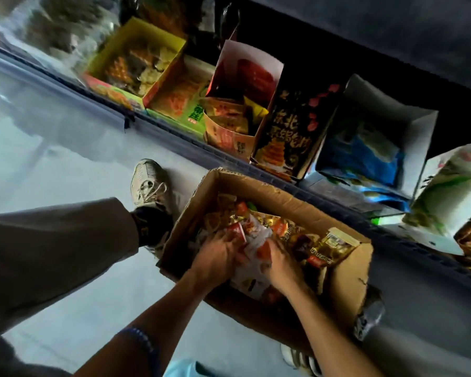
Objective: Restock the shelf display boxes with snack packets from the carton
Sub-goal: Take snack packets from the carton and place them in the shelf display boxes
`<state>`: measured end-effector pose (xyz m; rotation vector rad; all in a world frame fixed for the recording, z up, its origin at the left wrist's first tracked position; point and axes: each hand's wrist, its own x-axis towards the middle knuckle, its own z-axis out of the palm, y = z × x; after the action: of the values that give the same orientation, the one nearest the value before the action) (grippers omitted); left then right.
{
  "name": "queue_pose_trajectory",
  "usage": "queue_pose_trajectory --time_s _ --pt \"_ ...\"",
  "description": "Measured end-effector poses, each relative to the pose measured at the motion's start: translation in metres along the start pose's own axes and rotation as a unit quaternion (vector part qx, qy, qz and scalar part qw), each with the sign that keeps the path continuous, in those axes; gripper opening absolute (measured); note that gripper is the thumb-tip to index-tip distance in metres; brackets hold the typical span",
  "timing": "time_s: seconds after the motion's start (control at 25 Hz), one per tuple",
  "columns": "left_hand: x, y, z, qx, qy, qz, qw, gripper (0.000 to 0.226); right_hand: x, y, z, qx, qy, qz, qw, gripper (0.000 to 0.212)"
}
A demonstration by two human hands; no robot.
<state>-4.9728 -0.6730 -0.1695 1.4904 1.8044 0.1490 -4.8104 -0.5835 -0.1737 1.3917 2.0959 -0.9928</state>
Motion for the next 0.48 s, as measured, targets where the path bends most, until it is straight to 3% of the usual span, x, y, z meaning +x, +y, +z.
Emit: queue_pose_trajectory --time_s 0.16,0.28,0.4,0.48 --pt "0.034 0.008 0.006 0.059 -0.074 0.045 0.994 0.07 0.016 0.006 -0.004 -0.027 0.027 0.033 0.999 0.069" --pt "0.056 0.02 0.003 0.117 -0.018 0.031 0.992 0.067 0.021 0.02 -0.015 -0.021 -0.073 -0.013 0.997 0.044" --pt "0.05 0.03 0.005 0.19 -0.103 0.061 0.975 0.05 0.016 0.029 -0.017 0.052 -0.103 0.014 0.993 0.044" --pt "0.046 0.038 0.009 0.049 -0.082 0.004 0.995 0.047 0.012 0.032 -0.011 0.089 -0.052 0.054 0.993 0.05"
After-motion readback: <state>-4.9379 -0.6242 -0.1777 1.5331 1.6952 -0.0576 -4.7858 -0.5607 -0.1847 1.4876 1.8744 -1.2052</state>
